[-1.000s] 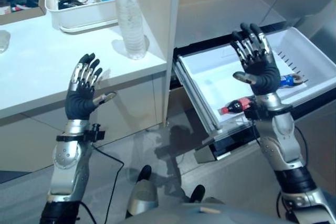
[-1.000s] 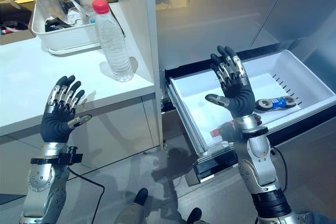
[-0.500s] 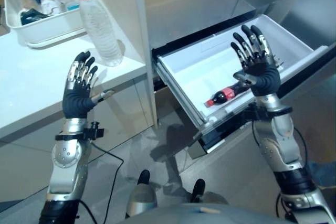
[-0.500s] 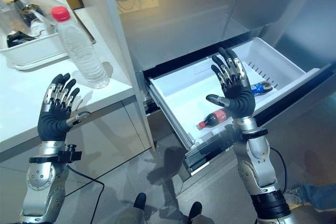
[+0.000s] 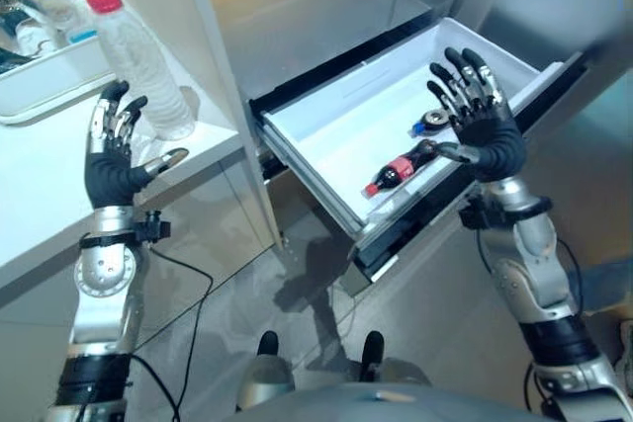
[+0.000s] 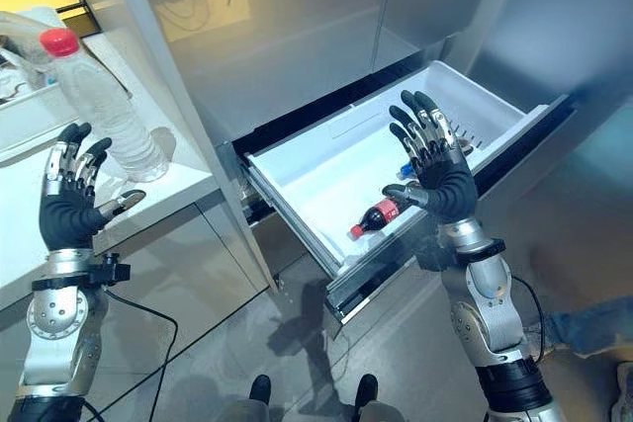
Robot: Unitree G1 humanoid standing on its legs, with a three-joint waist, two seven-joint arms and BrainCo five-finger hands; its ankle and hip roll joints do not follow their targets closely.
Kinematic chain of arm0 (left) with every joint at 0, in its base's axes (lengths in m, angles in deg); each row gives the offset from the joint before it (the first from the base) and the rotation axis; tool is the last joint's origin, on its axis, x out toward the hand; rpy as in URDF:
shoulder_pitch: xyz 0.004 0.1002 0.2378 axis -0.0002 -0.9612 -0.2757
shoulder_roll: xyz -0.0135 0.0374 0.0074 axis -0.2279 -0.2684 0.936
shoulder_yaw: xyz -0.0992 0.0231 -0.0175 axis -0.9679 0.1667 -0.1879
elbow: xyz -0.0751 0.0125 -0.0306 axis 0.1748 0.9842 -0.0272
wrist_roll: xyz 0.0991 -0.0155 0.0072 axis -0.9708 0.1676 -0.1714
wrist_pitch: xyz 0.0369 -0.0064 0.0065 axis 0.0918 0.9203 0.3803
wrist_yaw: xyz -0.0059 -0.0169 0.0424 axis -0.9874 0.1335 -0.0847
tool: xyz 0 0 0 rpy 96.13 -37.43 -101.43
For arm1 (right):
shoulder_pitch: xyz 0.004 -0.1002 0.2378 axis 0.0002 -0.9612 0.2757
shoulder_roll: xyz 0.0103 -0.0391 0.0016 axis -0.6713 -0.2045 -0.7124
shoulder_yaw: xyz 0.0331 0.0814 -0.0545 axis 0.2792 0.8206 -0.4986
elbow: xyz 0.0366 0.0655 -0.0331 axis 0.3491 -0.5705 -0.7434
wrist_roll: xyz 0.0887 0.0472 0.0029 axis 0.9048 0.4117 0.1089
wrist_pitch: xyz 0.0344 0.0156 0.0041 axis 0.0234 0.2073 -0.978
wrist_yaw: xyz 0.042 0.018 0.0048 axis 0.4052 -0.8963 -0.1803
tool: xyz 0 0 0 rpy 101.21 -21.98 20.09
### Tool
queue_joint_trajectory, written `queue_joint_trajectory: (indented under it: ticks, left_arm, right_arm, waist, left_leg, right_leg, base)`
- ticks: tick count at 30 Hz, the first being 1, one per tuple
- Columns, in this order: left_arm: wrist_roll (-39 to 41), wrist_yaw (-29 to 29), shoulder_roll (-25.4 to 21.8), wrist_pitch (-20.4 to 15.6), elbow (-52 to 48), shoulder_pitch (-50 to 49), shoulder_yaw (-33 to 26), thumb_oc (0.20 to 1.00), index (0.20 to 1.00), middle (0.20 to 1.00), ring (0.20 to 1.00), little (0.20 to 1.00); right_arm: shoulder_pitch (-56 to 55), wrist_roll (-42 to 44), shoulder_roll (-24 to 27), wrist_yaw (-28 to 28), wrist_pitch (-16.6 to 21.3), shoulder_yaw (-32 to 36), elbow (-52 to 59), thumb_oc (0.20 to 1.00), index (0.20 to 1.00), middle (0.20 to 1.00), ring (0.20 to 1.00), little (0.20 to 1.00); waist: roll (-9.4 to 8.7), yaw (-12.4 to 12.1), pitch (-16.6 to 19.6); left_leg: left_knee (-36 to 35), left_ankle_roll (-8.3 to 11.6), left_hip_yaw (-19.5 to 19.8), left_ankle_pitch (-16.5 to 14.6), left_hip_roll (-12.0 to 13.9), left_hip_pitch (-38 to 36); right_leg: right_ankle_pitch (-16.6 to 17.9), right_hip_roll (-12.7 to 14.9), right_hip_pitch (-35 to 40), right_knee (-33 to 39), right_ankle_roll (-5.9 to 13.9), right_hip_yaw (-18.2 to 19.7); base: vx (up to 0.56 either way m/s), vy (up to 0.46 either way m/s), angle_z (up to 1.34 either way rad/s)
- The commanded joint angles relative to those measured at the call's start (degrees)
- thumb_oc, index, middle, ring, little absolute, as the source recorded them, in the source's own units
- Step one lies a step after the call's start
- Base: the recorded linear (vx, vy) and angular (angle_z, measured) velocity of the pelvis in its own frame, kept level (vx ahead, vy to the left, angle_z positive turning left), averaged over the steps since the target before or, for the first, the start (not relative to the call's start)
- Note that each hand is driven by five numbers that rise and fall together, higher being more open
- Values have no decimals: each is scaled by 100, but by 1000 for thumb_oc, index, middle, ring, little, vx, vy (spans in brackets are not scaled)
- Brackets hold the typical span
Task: Take the drinks into the refrigerator
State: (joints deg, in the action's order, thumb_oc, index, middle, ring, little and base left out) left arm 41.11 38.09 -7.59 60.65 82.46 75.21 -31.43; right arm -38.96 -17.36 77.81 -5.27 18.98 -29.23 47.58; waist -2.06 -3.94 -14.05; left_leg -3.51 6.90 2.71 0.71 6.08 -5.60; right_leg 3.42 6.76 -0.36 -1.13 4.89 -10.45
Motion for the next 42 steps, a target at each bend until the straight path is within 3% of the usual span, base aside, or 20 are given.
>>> queue_joint_trajectory:
  ticks: [1,9,26,42]
  left_arm:
    - [-212,162,-171,-395,115,110,-334,1000,1000,1000,1000,1000]
    - [-520,446,-84,-357,471,-103,-667,1000,1000,1000,1000,1000]
    - [-504,393,302,-314,431,-378,-696,1000,1000,1000,1000,1000]
    - [-30,274,-249,-125,1440,585,-236,1000,1000,1000,1000,1000]
  right_arm:
    - [143,214,210,142,199,186,497,1000,1000,1000,1000,1000]
    - [39,299,222,280,169,294,560,1000,1000,1000,1000,1000]
    - [-106,267,107,309,158,443,668,1000,1000,1000,1000,1000]
    - [-14,424,85,425,70,215,680,1000,1000,1000,1000,1000]
  waist:
    - [44,-49,206]
    - [10,-59,224]
    - [-86,-111,225]
    - [-51,90,278]
  left_leg:
    - [-117,-582,-2,-276,-292,-178]
    - [-133,-568,-78,-324,-297,-268]
    - [-143,-560,-82,-356,-310,-299]
    - [-149,-541,-200,-412,-307,-399]
  right_leg:
    - [-601,-169,5,-816,-90,-88]
    - [-570,-224,143,-629,-93,-38]
    - [-503,-261,297,-448,-96,-53]
    - [-490,-277,329,-448,-64,19]
  base:
    - [7,10,-22]
    - [4,1,-13]
    - [0,0,0]
    - [0,0,0]
